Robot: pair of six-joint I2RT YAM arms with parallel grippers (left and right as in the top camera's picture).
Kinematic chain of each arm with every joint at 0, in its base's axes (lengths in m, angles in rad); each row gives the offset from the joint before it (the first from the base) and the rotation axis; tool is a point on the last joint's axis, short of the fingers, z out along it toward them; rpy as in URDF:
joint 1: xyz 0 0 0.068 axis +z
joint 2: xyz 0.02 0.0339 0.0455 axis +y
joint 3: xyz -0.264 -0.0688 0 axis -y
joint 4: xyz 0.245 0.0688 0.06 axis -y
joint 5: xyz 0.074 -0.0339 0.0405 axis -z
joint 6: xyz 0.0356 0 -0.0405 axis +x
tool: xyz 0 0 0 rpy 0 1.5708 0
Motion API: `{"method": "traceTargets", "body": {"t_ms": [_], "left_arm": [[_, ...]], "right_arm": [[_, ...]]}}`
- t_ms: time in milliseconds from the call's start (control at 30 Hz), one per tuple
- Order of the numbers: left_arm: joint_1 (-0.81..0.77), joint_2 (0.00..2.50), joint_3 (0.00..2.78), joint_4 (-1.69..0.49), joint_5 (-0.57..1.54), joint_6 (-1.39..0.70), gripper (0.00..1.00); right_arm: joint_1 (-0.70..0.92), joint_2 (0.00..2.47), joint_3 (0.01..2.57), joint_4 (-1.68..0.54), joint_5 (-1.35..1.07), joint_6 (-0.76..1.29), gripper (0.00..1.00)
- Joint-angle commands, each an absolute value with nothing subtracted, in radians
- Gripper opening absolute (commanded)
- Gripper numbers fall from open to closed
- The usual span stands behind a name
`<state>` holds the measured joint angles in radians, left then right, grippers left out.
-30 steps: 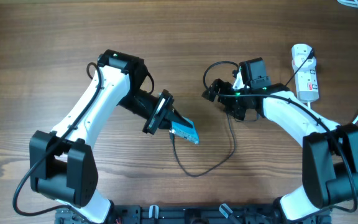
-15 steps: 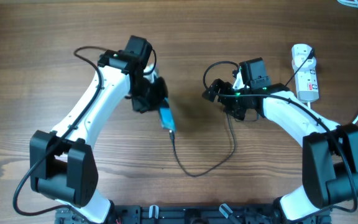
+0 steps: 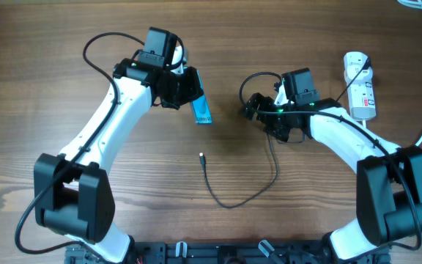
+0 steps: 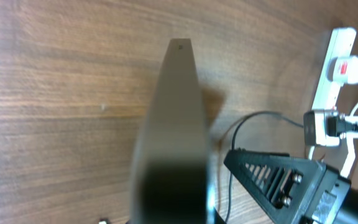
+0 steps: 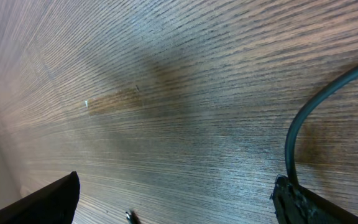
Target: Plug charger to phone and switch on socket
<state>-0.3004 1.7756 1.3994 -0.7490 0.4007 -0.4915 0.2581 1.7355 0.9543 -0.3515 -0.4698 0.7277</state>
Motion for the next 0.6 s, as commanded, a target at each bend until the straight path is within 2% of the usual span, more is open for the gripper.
{"method": "traceTargets", "body": {"t_ms": [0,200,500,567], "left_arm": [[-0.260,1.832,1.406,-0.734,0.423,-0.474,0.04],[-0.224,1.880,1.406,-0.728,0.605,-0.343,0.04],[-0.149,1.914,1.406,-0.741,0.636,-0.339,0.04],[-0.120,1.914,1.406,-0.752,0.665,-0.317,0.04]], "right_arm": [[0.258,1.737,0.955,-0.349,-0.459,0.710,1.00],[0.258,1.737,0.955,-0.349,-0.459,0.710,1.00],[0.258,1.737,0.955,-0.349,-0.459,0.710,1.00],[0.258,1.737,0.955,-0.315,-0.400,0.715,1.00]]}}
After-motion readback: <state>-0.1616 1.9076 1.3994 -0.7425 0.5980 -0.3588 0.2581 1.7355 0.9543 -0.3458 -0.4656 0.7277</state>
